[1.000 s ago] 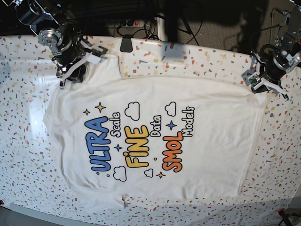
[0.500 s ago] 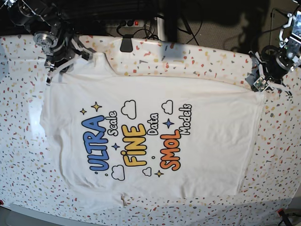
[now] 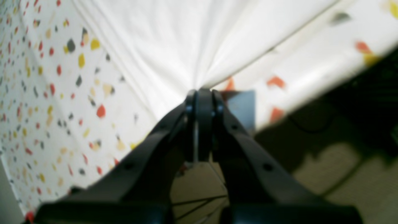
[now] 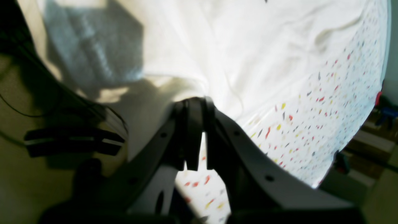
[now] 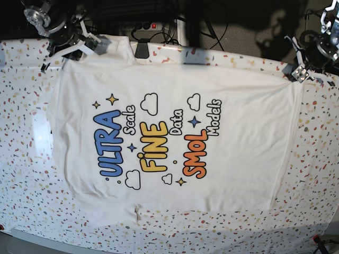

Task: Fold the T-shirt properly
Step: 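Pull the shirt by its shoulders with both grippers to straighten it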

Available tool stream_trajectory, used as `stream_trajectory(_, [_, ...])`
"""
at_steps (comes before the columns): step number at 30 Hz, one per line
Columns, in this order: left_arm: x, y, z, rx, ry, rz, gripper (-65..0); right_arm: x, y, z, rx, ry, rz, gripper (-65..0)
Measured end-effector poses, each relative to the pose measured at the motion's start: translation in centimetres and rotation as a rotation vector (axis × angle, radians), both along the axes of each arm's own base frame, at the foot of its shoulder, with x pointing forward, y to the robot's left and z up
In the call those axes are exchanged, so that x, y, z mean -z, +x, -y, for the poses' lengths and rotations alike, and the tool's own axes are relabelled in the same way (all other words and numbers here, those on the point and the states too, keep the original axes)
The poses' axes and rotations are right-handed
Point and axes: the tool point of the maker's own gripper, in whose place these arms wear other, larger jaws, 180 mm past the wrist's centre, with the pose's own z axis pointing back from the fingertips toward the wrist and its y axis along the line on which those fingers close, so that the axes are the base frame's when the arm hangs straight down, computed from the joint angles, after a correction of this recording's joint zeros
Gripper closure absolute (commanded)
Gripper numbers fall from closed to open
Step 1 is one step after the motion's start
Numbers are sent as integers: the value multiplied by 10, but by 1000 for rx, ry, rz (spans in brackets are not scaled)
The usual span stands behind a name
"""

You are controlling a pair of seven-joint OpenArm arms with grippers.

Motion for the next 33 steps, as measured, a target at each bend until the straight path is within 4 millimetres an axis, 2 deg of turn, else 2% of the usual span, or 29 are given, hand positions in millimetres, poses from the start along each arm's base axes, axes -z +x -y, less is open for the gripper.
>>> stream_trajectory(6, [-38, -5, -4, -28, -11, 88, 0, 3, -38, 1, 62, 35, -42, 0])
stream_trajectory(10, [-45, -19, -4, -86, -31, 93, 0, 2, -60, 1, 94, 42, -63, 0])
stream_trajectory(14, [-49, -21, -7, -105, -32, 111, 0, -4, -61, 3, 109, 34, -31, 0])
stream_trajectory(17, [-54, -14, -6, -96, -42, 140, 0, -15, -40, 8, 118, 26, 59, 0])
stream_trajectory(23, [-71, 16, -5, -95, -50, 221, 0, -34, 14, 4, 168, 142, 198, 0])
stream_trajectory(27, [-83, 41, -11, -108, -50, 287, 0, -36, 44, 7, 192, 196, 257, 0])
stream_trajectory(33, [-66, 57, -9, -90, -69, 246, 0, -36, 76, 9, 217, 278, 293, 0])
